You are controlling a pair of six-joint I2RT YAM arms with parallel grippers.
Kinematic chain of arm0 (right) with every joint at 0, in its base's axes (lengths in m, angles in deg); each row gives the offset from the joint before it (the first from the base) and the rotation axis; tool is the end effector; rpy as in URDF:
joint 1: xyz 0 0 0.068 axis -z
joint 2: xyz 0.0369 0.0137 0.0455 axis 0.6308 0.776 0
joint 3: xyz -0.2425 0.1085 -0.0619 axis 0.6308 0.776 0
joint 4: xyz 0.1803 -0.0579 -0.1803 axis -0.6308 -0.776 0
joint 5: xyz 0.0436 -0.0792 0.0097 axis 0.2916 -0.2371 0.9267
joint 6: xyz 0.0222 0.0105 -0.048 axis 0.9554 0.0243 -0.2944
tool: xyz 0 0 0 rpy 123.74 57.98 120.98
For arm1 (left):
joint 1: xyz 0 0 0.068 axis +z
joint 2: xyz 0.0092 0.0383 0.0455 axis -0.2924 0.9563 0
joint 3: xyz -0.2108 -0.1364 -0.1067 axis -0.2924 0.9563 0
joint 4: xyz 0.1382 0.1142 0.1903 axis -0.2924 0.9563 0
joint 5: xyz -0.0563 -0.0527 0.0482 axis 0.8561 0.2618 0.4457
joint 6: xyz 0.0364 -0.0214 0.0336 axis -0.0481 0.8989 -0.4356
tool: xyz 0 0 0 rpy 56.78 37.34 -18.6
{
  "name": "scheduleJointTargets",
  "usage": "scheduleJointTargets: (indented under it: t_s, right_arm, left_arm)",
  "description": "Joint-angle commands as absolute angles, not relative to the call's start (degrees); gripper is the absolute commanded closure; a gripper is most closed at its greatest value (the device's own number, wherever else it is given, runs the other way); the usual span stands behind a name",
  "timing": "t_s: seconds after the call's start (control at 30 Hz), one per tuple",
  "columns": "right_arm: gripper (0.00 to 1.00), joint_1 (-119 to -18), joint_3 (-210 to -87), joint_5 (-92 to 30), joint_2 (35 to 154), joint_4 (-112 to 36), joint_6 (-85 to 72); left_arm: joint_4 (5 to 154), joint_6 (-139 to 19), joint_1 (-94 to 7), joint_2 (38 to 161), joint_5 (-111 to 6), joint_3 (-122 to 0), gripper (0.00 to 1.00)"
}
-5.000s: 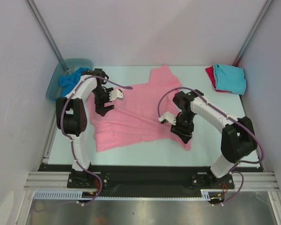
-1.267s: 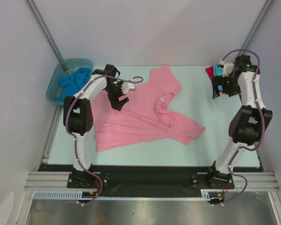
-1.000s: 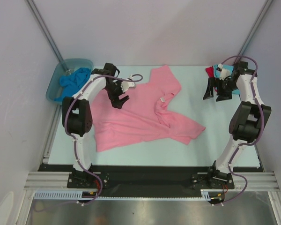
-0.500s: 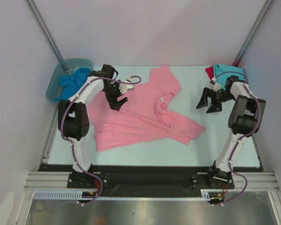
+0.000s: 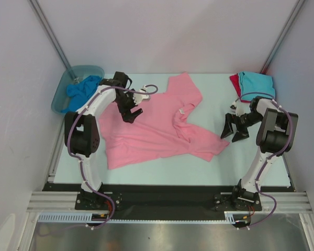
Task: Fold and stack the t-shirts
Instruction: Flatten the tshirt out
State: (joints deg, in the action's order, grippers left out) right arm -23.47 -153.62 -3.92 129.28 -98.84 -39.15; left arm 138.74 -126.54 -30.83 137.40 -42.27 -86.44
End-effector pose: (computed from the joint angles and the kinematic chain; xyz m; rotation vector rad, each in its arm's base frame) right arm 0.3499 -0.0770 0.1571 -0.2057 2.8905 0.9003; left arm 0.3941 -0.1087 0.2436 1.5953 2.2325 -0.2810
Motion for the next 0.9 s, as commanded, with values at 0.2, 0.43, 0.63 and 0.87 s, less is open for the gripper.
scheduleJointTargets:
  t_s: [0.2, 0.43, 0.63, 0.87]
  right_arm:
    - [0.18, -22.5, -149.3, -4.1, 127.8, -101.7, -43.5]
    - [0.32, -24.8, -152.0, -3.0, 130.9, -99.3, -41.5]
    - [0.42, -27.8, -153.5, -4.3, 132.4, -96.9, -40.0]
    - [1.0, -31.2, -154.0, -8.8, 130.6, -94.5, -39.5]
  left_arm:
    - [138.3, -127.0, -31.9, 135.5, -40.6, -87.7, 0.0]
    - [138.3, -127.2, -32.0, 135.0, -40.7, -87.6, 0.0]
    - [138.3, -127.1, -32.0, 134.2, -40.6, -87.0, 0.0]
    - [138.3, -127.2, -32.1, 132.9, -41.0, -85.9, 0.0]
